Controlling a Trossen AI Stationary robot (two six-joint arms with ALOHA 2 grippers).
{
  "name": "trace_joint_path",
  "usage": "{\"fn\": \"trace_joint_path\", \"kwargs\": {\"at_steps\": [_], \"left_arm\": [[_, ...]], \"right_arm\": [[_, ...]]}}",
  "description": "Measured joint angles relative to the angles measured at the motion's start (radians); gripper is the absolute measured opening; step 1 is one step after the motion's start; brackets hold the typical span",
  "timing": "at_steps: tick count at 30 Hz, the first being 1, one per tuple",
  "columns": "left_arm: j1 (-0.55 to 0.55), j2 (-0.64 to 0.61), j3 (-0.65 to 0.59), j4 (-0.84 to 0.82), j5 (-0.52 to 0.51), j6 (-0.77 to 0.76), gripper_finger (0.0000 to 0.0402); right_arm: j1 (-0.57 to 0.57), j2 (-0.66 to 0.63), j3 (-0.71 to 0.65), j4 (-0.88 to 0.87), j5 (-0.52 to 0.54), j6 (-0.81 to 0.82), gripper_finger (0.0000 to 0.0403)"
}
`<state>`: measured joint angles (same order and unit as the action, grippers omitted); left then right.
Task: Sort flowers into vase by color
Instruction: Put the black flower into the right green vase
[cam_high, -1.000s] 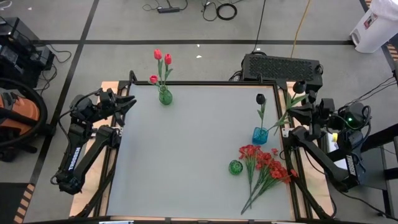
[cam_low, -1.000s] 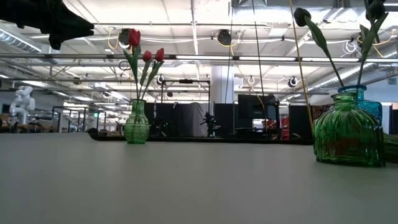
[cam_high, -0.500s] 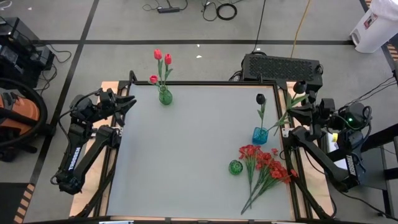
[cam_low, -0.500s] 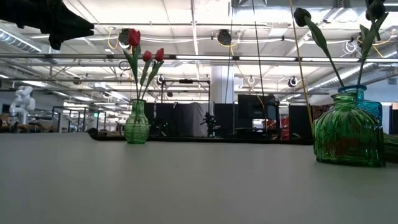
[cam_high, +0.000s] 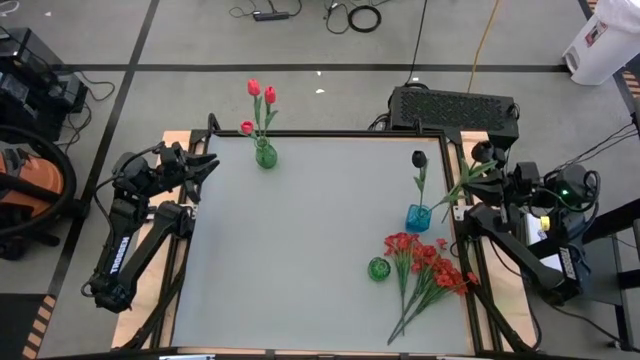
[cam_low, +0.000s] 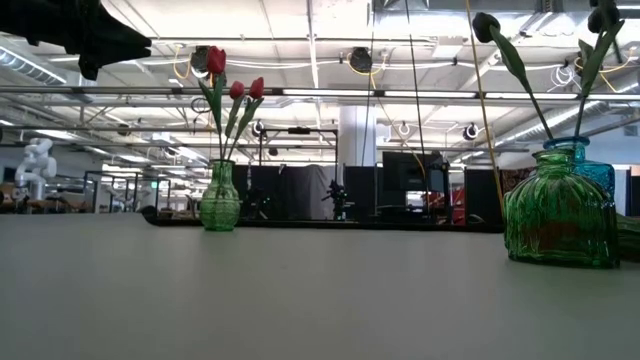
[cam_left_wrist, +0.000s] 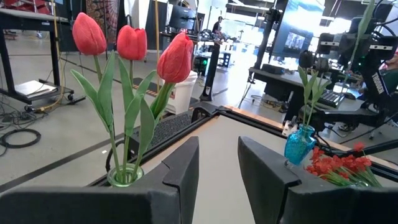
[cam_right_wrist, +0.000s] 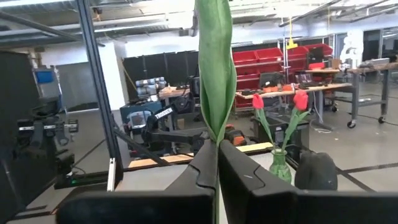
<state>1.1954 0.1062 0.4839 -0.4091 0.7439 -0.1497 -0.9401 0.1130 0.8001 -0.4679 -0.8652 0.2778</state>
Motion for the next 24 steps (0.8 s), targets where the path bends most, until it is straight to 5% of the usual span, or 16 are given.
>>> {"fn": "trace_joint_path", "kwargs": {"at_steps": [8,24], "left_arm": [[0.0,0.0,0.0,0.0,0.0,0.0,0.0118],[0.0,0.0,0.0,0.0,0.0,0.0,0.0118]], "right_arm": [[0.157,0.018,0.0,-0.028,0.186,-0.067,0.0],[0.518,0.182,0.0,0.095,0.348,-0.184,0.0]]}}
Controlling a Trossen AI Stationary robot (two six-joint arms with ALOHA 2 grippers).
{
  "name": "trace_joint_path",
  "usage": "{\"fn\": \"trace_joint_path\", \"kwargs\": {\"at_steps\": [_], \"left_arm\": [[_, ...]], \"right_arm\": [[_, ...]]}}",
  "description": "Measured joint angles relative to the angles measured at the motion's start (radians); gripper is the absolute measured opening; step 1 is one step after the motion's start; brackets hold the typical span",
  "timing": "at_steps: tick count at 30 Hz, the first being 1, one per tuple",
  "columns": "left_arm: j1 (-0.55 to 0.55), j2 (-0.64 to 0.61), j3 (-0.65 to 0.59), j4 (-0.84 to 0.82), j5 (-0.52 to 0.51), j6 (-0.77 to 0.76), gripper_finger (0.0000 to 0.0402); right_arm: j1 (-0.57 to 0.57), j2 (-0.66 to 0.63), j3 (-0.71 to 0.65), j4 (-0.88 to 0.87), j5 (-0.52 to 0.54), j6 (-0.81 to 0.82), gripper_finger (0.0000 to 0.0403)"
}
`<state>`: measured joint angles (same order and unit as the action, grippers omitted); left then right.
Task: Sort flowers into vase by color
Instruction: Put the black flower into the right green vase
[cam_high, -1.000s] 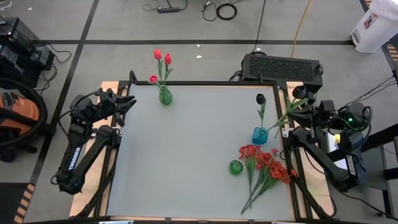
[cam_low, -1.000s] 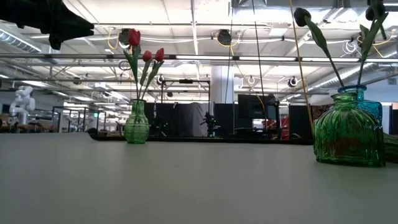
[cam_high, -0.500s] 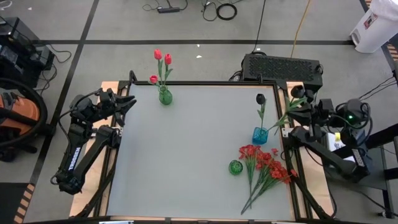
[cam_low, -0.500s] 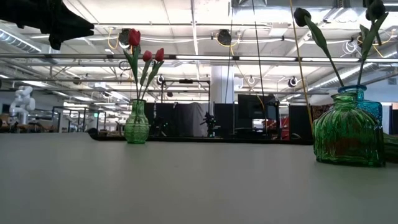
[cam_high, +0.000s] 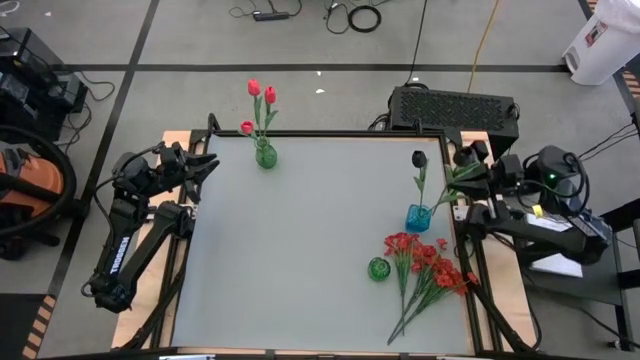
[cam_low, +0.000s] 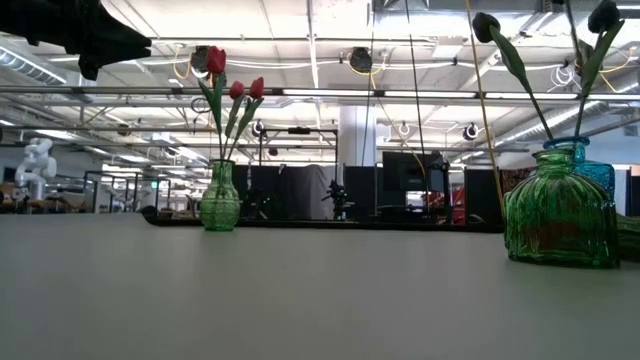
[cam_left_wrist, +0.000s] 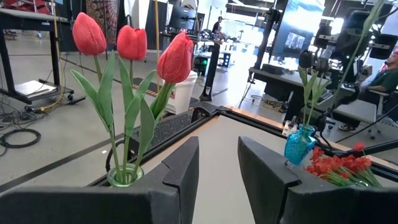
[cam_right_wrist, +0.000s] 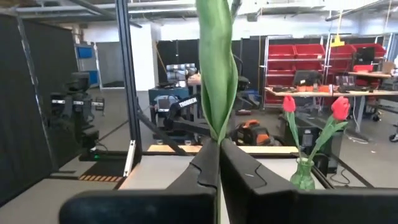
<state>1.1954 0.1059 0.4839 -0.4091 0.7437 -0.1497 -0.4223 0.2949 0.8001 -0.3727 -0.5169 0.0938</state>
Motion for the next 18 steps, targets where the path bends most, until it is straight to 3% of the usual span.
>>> {"fn": "trace_joint_path", "kwargs": {"at_steps": [8,18], "left_arm": [[0.0,0.0,0.0,0.0,0.0,0.0,0.0118],[0.0,0.0,0.0,0.0,0.0,0.0,0.0118]], "right_arm": [[0.224,0.025,0.0,-0.045,0.193,-0.061,0.0],[0.551,0.148,0.0,-0.074,0.563,-0.149,0.0]]}}
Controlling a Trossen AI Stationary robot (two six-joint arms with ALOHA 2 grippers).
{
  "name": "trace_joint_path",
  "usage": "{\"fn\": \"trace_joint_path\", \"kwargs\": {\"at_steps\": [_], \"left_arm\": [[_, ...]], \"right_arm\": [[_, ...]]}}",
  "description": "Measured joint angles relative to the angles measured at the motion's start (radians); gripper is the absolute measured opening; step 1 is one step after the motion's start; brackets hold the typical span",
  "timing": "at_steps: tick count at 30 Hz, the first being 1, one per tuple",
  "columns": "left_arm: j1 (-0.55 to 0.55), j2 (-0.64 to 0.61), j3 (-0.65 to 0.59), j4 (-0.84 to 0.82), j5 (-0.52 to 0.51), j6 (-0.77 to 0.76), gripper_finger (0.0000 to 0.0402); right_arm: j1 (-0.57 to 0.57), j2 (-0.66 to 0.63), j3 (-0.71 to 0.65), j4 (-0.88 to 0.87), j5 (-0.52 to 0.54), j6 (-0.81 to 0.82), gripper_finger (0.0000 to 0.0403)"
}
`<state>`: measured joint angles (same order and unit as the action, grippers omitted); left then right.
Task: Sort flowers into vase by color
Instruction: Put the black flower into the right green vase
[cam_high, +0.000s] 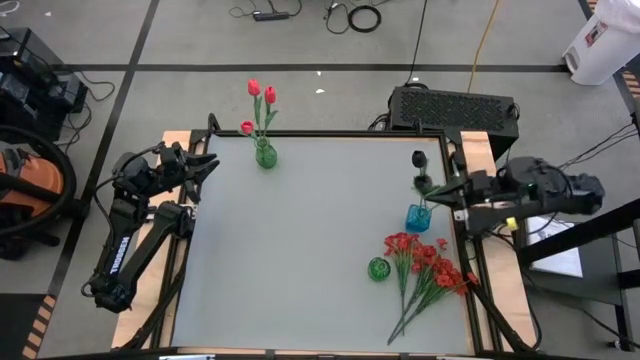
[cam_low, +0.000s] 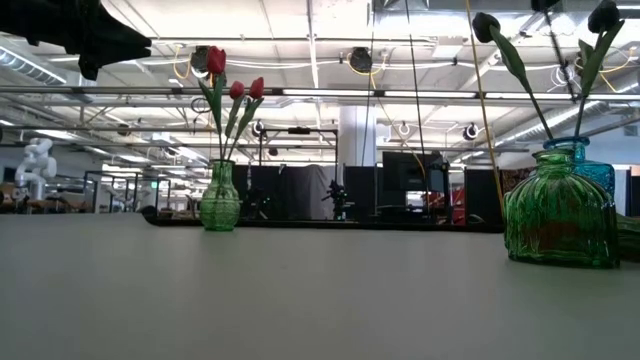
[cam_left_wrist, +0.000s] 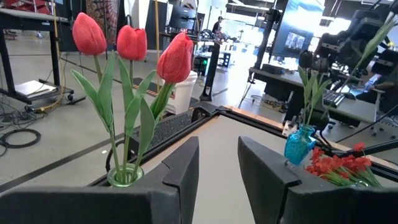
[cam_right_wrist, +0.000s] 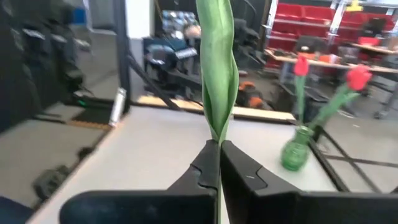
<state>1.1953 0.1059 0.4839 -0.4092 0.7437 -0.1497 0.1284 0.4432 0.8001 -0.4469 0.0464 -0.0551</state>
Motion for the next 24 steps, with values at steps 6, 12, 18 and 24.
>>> {"fn": "trace_joint_path", "kwargs": {"at_steps": [6,12,18,24], "left_arm": [[0.0,0.0,0.0,0.0,0.0,0.0,0.0118],[0.0,0.0,0.0,0.0,0.0,0.0,0.0118],[0.0,0.0,0.0,0.0,0.0,0.0,0.0118],[0.0,0.0,0.0,0.0,0.0,0.0,0.0118]], "right_arm": [[0.113,0.056,0.0,0.018,0.194,-0.026,0.0],[0.192,0.074,0.0,0.018,0.361,-0.026,0.0],[0.273,0.098,0.0,0.031,0.497,-0.009,0.0],[0.388,0.15,0.0,0.061,0.701,-0.009,0.0]]}}
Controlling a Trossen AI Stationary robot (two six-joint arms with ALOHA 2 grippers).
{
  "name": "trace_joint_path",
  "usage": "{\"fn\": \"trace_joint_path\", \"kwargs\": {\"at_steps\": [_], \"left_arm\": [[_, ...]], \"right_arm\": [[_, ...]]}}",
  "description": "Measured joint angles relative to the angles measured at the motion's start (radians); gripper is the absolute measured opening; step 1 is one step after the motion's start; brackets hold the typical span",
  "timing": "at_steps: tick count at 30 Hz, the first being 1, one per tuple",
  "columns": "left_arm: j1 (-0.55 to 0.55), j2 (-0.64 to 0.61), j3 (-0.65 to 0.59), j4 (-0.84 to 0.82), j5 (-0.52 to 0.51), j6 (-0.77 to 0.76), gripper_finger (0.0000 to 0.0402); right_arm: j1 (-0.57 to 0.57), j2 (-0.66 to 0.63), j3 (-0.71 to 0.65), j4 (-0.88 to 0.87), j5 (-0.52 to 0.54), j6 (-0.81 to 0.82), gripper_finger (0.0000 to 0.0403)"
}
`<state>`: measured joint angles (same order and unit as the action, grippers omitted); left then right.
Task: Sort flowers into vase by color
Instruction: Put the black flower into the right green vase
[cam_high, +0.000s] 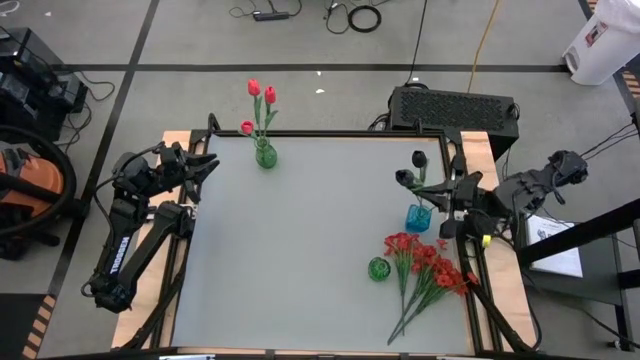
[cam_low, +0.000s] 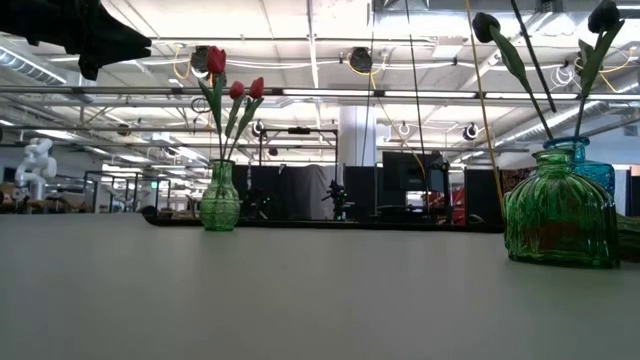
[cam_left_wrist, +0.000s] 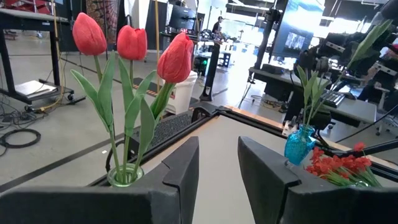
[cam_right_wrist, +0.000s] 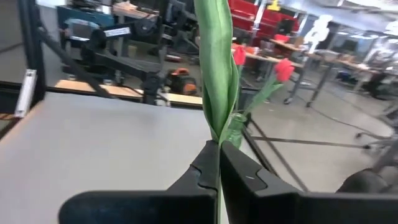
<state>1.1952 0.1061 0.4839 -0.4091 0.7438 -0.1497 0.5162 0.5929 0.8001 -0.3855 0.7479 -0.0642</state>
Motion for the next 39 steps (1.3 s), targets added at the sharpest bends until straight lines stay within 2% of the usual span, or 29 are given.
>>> {"fn": "trace_joint_path", "kwargs": {"at_steps": [9,25,31,39], "left_arm": [[0.0,0.0,0.0,0.0,0.0,0.0,0.0118],[0.0,0.0,0.0,0.0,0.0,0.0,0.0118],[0.0,0.0,0.0,0.0,0.0,0.0,0.0118],[0.0,0.0,0.0,0.0,0.0,0.0,0.0118]], "right_arm": [[0.23,0.054,0.0,-0.001,0.398,0.08,0.0],[0.475,0.139,0.0,-0.008,0.809,0.256,0.0],[0.501,0.186,0.0,-0.01,0.823,0.326,0.0],[0.5,0.214,0.0,-0.01,0.823,0.341,0.0]]}}
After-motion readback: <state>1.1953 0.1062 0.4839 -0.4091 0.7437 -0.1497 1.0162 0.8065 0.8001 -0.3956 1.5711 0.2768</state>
